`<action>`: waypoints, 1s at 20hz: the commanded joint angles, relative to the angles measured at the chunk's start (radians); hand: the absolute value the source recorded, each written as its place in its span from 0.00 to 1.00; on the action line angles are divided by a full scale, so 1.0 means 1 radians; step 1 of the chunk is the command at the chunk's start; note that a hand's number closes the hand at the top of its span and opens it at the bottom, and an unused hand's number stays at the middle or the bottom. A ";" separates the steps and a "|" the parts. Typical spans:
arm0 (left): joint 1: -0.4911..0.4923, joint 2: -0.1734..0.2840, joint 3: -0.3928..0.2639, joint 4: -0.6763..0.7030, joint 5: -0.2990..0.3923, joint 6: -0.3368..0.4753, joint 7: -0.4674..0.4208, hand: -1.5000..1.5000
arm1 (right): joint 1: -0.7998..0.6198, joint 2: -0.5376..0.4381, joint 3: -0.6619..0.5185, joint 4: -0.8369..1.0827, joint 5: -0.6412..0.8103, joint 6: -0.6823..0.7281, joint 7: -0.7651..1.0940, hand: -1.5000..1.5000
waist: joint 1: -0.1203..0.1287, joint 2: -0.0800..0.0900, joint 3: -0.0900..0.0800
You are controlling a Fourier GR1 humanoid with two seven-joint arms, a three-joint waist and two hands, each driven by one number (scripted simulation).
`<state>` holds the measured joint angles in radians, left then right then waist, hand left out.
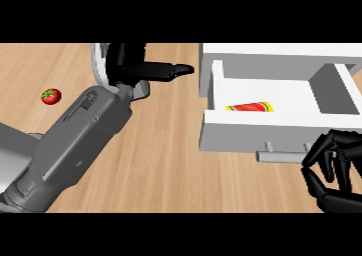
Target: Pick up the cup, place it into the drawer and close the drawer
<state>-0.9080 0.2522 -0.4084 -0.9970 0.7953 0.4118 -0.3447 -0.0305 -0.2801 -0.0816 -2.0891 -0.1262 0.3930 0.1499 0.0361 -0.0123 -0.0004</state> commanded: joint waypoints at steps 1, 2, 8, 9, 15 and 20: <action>0.158 0.109 0.027 -0.222 0.012 0.034 0.062 0.00 | 0.033 0.001 0.019 0.019 0.079 0.003 -0.022 1.00 | -0.003 0.002 0.001; 0.210 0.139 0.025 -0.224 0.003 -0.003 0.043 0.00 | 0.011 0.019 0.057 0.049 0.128 -0.018 -0.009 1.00 | -0.001 0.005 0.000; 0.425 0.189 0.058 -0.406 0.014 -0.051 0.033 0.00 | -0.043 0.002 0.119 0.166 0.333 -0.031 -0.119 1.00 | -0.009 0.010 0.001; 0.448 0.220 0.079 -0.403 0.039 -0.109 0.031 0.00 | -0.033 -0.030 0.141 0.138 0.372 -0.014 -0.130 1.00 | -0.007 0.010 0.000; 0.563 0.260 0.122 -0.431 0.047 -0.188 -0.009 0.00 | -0.052 -0.080 0.267 0.265 0.685 -0.103 -0.269 1.00 | -0.010 0.013 0.000; 0.689 0.271 0.146 -0.534 0.006 -0.189 -0.015 0.00 | -0.151 -0.002 0.327 0.457 0.805 -0.191 -0.286 1.00 | -0.020 0.012 0.001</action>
<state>-0.3177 0.5274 -0.2755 -1.4743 0.8354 0.2331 -0.3301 -0.1245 -0.3250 0.1975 -1.7378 0.5771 0.2576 -0.1206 0.0254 -0.0003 0.0004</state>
